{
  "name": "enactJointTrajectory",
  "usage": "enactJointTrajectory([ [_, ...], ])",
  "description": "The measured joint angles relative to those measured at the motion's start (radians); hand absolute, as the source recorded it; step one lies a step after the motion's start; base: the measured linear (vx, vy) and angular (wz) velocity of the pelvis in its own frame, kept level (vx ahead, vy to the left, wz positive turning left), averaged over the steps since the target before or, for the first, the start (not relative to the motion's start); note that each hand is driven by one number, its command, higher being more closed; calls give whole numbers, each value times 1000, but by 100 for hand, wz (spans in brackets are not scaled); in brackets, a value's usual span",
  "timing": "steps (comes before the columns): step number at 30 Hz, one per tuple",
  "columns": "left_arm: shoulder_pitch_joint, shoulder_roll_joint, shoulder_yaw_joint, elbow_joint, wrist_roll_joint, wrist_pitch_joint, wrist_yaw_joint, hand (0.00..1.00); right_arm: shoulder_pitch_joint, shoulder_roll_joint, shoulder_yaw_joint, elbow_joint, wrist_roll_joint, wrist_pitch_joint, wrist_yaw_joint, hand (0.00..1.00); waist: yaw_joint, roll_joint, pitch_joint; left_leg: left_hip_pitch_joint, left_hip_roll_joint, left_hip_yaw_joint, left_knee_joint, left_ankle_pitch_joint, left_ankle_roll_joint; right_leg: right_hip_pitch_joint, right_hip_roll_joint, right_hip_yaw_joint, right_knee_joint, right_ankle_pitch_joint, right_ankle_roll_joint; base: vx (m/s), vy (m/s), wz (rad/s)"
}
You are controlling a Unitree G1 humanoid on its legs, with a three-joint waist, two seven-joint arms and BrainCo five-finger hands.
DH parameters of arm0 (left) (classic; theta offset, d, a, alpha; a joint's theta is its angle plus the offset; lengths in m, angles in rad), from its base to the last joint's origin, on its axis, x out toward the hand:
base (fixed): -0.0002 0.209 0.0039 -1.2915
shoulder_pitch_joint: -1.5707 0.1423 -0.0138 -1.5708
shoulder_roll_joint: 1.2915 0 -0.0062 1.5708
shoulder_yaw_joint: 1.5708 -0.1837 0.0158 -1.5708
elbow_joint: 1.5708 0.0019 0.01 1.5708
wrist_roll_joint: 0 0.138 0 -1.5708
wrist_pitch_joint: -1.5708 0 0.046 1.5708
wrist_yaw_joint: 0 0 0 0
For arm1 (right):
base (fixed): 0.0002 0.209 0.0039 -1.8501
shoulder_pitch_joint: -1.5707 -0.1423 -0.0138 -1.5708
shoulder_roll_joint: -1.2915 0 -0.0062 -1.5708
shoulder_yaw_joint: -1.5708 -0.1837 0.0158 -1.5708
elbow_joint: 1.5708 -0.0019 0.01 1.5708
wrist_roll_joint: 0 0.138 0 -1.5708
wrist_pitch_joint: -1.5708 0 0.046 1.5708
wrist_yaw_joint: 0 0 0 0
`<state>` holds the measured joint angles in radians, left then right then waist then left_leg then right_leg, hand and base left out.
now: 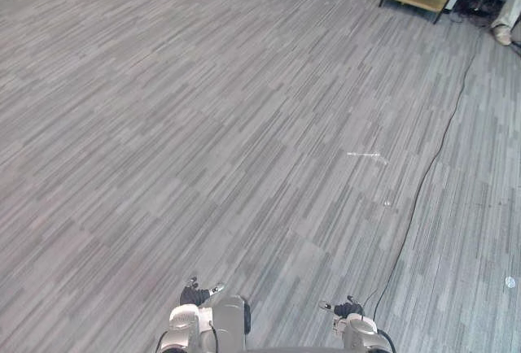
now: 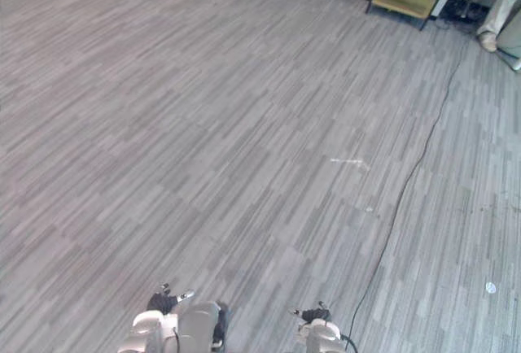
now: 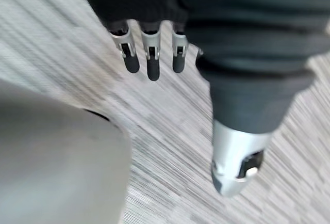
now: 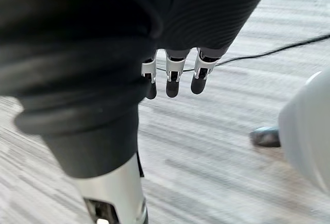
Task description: Pick up cushions and gather them together orderly.
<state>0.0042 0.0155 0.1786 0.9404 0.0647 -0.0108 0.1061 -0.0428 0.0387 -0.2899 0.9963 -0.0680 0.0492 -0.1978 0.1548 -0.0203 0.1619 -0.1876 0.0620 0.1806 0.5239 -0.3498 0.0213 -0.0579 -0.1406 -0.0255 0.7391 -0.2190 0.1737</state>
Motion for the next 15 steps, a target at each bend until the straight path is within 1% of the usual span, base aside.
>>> enactJointTrajectory([
  [1, -3, 7, -17, 7, -1, 9, -1, 0, 7, -1, 0, 1, -3, 0, 4, 0, -10, 2, 2, 62, 3, 2, -6, -25, 8, -86, -33, -34, 201, 13, 11, 331, 77, -22],
  [2, -2, 8, -24, 10, -2, 10, -1, 0, 12, -2, 0, 1, -3, 0, 5, 0, -19, 4, 3, 116, 6, 3, -26, -37, 9, -125, -60, -85, 281, -4, -26, 501, 83, -16],
  [3, 5, 10, -23, 17, -9, 10, 1, 0, 21, -5, 1, -10, -3, -3, 9, 0, -35, 11, 3, 195, 19, 19, -83, -48, 5, -183, -87, -173, 293, -33, -80, 437, 10, -19],
  [4, 7, 14, -20, 26, -9, 10, 1, 0, 7, -10, 7, 3, -3, -4, 11, 0, -40, 13, 6, 245, 29, 33, -128, -48, 3, -212, -92, -230, 243, -48, -107, 348, 2, -27],
  [5, 7, 17, -21, 31, -9, 10, 1, 0, -7, -14, 14, 8, -3, -1, 11, 0, -41, 13, 5, 266, 37, 42, -155, -48, 2, -226, -90, -262, 195, -54, -118, 506, -22, -43],
  [6, 7, 25, -20, 47, -8, 11, 0, 0, -11, -21, 21, 22, -4, -4, 13, 0, -46, 13, 6, 337, 51, 70, -228, -48, 2, -281, -74, -340, 6, -40, -128, 420, -32, -39],
  [7, 7, 28, -21, 53, -8, 11, -1, 0, -19, -25, 22, 30, -5, -5, 14, 0, -51, 12, 6, 358, 53, 77, -252, -48, 2, -306, -55, -347, -94, -16, -129, 622, -81, -35],
  [8, 6, 33, -23, 56, -7, 11, -2, 0, -40, -41, 29, 45, -5, -11, 16, 0, -66, 9, 7, 388, 50, 84, -291, -49, 2, -338, -22, -342, -306, 70, -117, 401, -93, -4],
  [9, 6, 35, -25, 56, -6, 11, -2, 0, -40, -47, 28, 47, -6, -9, 17, 0, -73, 4, 6, 401, 43, 81, -305, -49, 2, -340, -10, -332, -390, 109, -111, 549, -155, 24],
  [10, 6, 47, -41, 60, -3, 10, -1, 0, -37, -64, 23, 51, -3, -8, 23, 0, -95, -6, 18, 445, 35, 49, -325, -50, -3, -337, 16, -282, -484, 249, -138, 611, -187, 31],
  [11, 4, 42, -41, 76, 2, 10, -2, 0, -35, -90, 19, 53, -4, -10, 22, 0, -109, 26, 23, 465, 58, 4, -309, -47, -9, -328, 49, -258, -456, 308, -203, 627, -183, 17],
  [12, 2, 37, -41, 77, 3, 10, -3, 0, -42, -99, 18, 54, -8, -8, 21, 0, -104, 46, 23, 460, 81, -21, -281, -39, -23, -329, 63, -266, -423, 273, -211, 637, -197, -9],
  [13, 0, 36, -39, 80, 9, 10, -2, 0, -52, -100, 2, 73, -12, -8, 23, 0, -99, 62, 21, 413, 104, -77, -156, -2, -83, -332, 78, -273, -362, 223, -231, 624, -203, -15],
  [14, -4, 32, -15, 80, 13, 10, -3, 0, -52, -97, -27, 79, -12, -6, 22, 0, -101, 75, 19, 353, 125, -134, 13, 66, -81, -300, 97, -288, -340, 171, -236, 760, -268, -3],
  [15, -15, 19, 16, 76, 13, 11, -2, 0, -44, -90, -28, 71, -10, -8, 21, 0, -106, 92, 23, 279, 144, -177, 208, 199, -57, -239, 126, -301, -356, 130, -241, 642, -211, 1],
])
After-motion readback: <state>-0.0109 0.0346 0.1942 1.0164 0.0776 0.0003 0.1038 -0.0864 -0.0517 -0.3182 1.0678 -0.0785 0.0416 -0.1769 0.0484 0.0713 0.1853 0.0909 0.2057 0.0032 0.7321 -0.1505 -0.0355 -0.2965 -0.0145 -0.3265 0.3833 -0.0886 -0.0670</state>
